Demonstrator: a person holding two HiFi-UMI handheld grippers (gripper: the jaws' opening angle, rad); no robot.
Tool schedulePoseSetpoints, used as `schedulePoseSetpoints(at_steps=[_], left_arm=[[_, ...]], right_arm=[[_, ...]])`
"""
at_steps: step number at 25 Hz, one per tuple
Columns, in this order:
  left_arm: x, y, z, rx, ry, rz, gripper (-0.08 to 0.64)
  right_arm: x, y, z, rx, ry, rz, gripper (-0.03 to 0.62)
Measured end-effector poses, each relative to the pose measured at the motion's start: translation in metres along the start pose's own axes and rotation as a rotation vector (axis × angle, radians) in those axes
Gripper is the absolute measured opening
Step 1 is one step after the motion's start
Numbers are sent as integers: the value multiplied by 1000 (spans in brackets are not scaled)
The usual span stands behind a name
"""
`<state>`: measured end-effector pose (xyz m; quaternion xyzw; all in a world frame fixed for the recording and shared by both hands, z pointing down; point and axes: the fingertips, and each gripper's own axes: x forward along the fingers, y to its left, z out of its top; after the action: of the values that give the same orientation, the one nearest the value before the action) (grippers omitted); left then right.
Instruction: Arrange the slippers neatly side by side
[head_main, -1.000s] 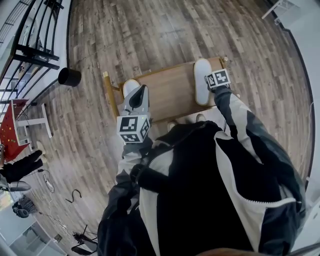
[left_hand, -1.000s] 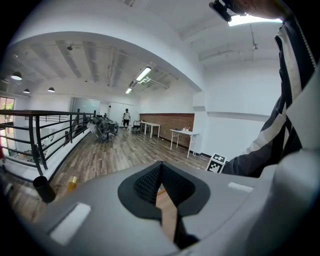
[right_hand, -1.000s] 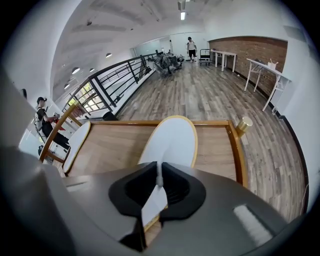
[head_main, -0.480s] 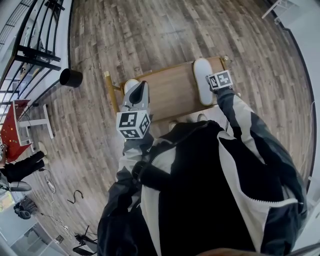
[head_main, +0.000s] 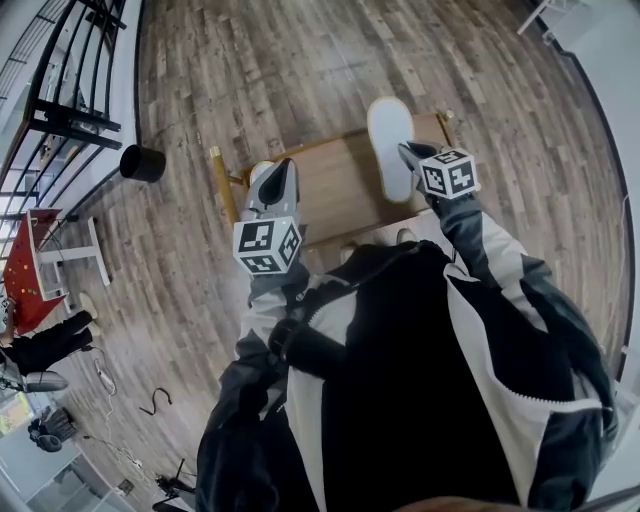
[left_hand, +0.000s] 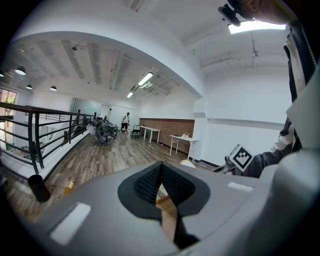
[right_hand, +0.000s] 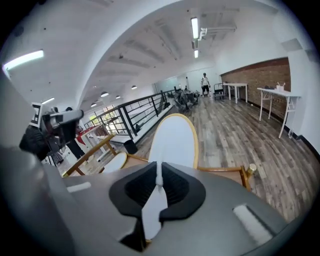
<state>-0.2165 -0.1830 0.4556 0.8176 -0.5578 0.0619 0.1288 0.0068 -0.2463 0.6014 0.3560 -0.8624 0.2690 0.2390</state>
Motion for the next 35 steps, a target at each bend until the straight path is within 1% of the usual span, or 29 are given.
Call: schedulePoseSetpoints(at_steps=[4,7,11,14,16,20,23,29,35], left_arm=[[-2,6,4,-4,-20,20,12],[-4,8,1,-18,-24,25,12],[-6,10,0,-17,-26,17,12],[-8,12,0,-14,-27,18,12],[-10,14,0,-14,-29,23,12],[-12,21,1,-18,-38,34,12],[-16,27,1,-23,-43,38,12],[-23,30,0,-27,-48,45,12],[-38,38,-5,-23,-40,56,12]], right_arm=[[-40,46,44,-58,-160,54,31],[-66,74,62,-101,-239,83,31],[-89,99,77,-111,-289,128,31],[-101,108,87,-144,-311,127,31],[-103,113,90,-146,-320,130,31],[-95,121,91,-149,-316,130,32],[-79,125,81,-151,-291,138,32],[-34,137,47,-74,-201,194,31],[25,154,21,-102,-88,206,31]])
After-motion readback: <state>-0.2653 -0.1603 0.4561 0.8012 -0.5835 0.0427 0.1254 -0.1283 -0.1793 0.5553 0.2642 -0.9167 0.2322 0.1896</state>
